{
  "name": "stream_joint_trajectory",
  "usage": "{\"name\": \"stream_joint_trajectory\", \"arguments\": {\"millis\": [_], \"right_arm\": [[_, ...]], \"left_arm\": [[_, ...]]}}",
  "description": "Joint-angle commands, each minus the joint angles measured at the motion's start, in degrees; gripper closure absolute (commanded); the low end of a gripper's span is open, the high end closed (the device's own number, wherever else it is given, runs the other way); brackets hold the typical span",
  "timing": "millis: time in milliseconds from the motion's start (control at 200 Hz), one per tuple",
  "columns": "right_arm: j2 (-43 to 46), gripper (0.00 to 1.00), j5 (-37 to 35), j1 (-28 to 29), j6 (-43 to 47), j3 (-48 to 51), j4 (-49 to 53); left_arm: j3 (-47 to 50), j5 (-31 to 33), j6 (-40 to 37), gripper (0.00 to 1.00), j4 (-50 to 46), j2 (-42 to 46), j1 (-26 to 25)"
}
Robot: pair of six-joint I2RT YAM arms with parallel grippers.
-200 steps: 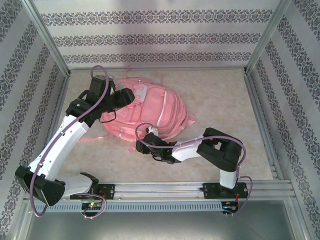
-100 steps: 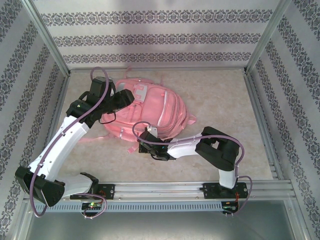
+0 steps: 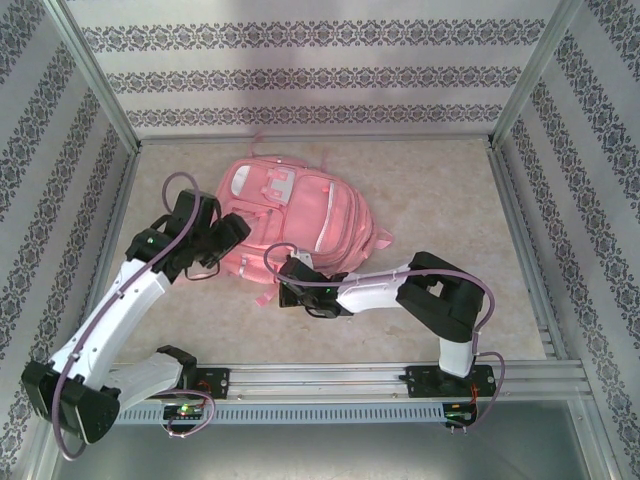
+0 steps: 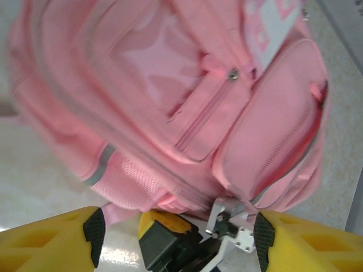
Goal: Pack the student bag
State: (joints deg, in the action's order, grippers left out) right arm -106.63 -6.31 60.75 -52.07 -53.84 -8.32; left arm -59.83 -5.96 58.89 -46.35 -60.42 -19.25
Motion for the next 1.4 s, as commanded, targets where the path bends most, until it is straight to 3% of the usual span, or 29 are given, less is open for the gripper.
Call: {"name": "stream_joint_trajectory", "arguments": {"millis": [0, 195, 525, 914, 1179, 1279, 1394], "right_arm": [[2.1, 0.99, 2.9, -1.6, 1.3, 1.4, 1.6], [2.0, 1.0, 6.4, -3.4, 0.3, 2.5, -1.1], [2.1, 1.0, 10.1, -3.9, 1.3, 2.8, -2.1], [2.5, 1.0, 12.0, -5.3, 0.7, 4.5, -4.0], [2.0, 1.0, 12.5, -4.9, 5.1, 0.8, 2.5], [2.6, 1.0, 11.3, -4.4, 8.0, -0.7, 6.5], [2.7, 1.0, 9.3, -3.7, 11.3, -2.2, 11.1]], "left_arm": [[6.1, -0.5, 7.8, 0.32, -3.1, 4.8, 1.8], [21.4, -1.7, 17.1, 0.39, 9.8, 12.0, 3.8], [26.1, -1.1, 13.5, 0.38, 26.8, 5.5, 3.9], [31.6, 2.3, 13.8, 0.46, 29.5, 3.7, 4.1], [27.2, 4.4, 9.6, 0.47, 33.7, -6.4, 4.6], [26.6, 5.5, 9.3, 0.52, 35.8, -8.7, 4.7], [25.5, 6.2, 8.0, 0.69, 36.2, -10.9, 4.9]]}}
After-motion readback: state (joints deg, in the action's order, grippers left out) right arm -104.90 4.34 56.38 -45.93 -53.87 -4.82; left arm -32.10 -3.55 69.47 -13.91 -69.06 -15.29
